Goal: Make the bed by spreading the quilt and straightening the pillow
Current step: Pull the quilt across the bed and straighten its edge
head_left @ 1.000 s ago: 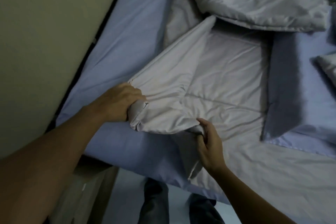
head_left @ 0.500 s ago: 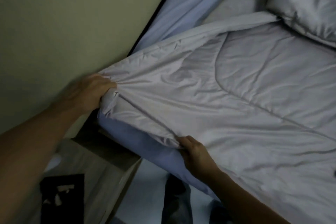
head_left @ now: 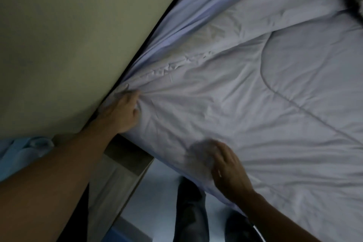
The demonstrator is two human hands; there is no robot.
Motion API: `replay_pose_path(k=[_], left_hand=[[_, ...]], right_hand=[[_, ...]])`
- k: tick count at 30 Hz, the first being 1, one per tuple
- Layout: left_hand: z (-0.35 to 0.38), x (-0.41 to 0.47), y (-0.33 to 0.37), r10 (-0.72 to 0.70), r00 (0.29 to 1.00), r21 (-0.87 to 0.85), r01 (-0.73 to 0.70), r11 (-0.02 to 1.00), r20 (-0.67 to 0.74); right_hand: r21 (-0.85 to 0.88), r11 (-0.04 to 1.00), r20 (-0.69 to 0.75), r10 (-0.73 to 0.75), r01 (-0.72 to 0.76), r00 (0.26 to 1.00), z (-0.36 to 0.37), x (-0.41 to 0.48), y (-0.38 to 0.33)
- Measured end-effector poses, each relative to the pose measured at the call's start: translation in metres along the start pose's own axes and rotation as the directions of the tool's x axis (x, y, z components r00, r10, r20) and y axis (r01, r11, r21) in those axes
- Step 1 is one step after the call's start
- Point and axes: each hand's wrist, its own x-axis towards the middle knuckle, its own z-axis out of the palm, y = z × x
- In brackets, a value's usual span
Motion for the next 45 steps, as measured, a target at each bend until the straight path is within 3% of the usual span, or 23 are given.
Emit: replay_pose_path(k=[3,7,12,15,18,22,29,35,40,45], left_hand=[[0.014,-0.003,0.018,-0.047,0.995,-0.104,0.038,0.994,-0.084],[0.018,0.02,0.011,-0.182,0.983,-0.187,0.173,0.967,-0.032],[0.0,0.039,0.018,-0.344,0.935,-0.242,0.353,0.904,0.081],[-0.01,0.029,0.036,-0.342,0.932,-0.166,0.359,0.919,0.12],[-0.017,0.0,0.065,-0.206,0.971,-0.175,0.226,0.958,0.125],[-0.037,-0.055,0.126,0.054,0.982,-0.387,0.022,0.922,0.183],[-0.057,-0.147,0.27,0.281,0.93,-0.313,-0.2,0.928,0.239],[-0.041,-0.224,0.399,0.408,0.858,-0.227,-0.349,0.909,0.313],[-0.013,-0.286,0.502,0.458,0.807,-0.158,-0.431,0.889,0.374],[0.025,-0.345,0.61,0.504,0.795,-0.063,-0.515,0.855,0.338]], right_hand=[[-0.238,0.965,0.025,0.124,-0.114,0.992,-0.002,-0.001,0.029],[-0.396,0.917,0.206,0.141,-0.05,0.968,0.009,-0.001,0.046],[-0.379,0.923,0.248,0.165,-0.061,0.955,0.004,0.007,0.044],[-0.254,0.958,0.225,0.19,-0.13,0.956,-0.015,0.001,0.034],[-0.158,0.959,0.139,0.258,-0.236,0.956,-0.036,-0.02,0.017],[-0.105,0.942,0.108,0.329,-0.319,0.938,-0.064,-0.066,-0.005],[0.085,0.906,-0.007,0.416,-0.414,0.909,-0.137,-0.157,-0.014],[0.19,0.846,-0.224,0.532,-0.498,0.817,-0.181,-0.277,0.01],[0.287,0.793,-0.274,0.606,-0.538,0.747,-0.191,-0.402,0.056],[0.353,0.752,-0.377,0.659,-0.556,0.651,-0.211,-0.512,0.103]])
